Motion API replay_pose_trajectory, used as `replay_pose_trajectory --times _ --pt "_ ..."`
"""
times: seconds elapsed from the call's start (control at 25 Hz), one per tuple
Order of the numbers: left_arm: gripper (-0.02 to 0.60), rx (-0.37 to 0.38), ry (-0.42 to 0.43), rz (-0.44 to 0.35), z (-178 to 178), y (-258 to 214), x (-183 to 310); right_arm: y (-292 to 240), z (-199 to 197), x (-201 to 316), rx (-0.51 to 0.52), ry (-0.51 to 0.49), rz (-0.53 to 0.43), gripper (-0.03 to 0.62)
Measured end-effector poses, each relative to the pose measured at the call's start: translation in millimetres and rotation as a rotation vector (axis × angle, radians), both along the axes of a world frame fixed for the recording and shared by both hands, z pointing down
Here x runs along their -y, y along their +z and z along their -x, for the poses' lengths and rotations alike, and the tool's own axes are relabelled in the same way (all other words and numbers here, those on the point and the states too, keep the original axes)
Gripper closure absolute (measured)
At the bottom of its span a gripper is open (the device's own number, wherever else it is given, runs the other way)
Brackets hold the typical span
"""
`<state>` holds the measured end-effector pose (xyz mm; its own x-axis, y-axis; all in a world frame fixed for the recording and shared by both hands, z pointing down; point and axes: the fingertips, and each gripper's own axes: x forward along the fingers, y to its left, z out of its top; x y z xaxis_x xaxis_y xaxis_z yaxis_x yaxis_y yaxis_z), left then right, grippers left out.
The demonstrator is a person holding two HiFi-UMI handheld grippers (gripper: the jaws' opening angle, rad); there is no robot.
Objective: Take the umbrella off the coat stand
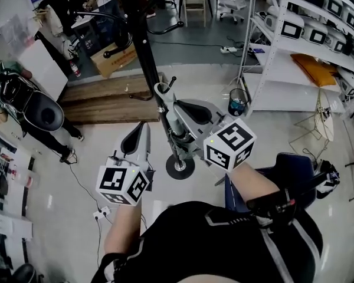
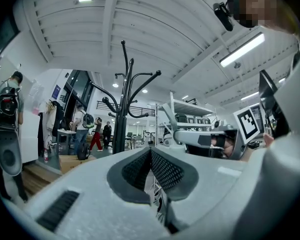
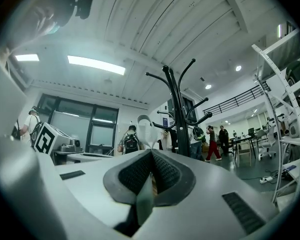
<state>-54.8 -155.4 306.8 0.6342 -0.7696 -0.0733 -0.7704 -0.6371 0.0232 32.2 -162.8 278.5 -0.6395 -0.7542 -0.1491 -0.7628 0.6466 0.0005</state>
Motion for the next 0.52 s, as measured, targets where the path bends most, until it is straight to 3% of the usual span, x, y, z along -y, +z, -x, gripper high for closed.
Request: replay_pose_trajectory --times 0.52 --pt "0.572 -0.024 -0.010 -0.002 4.2 -1.4 9.6 2.4 -3.3 8.8 -0.001 0.014 0.005 0.585"
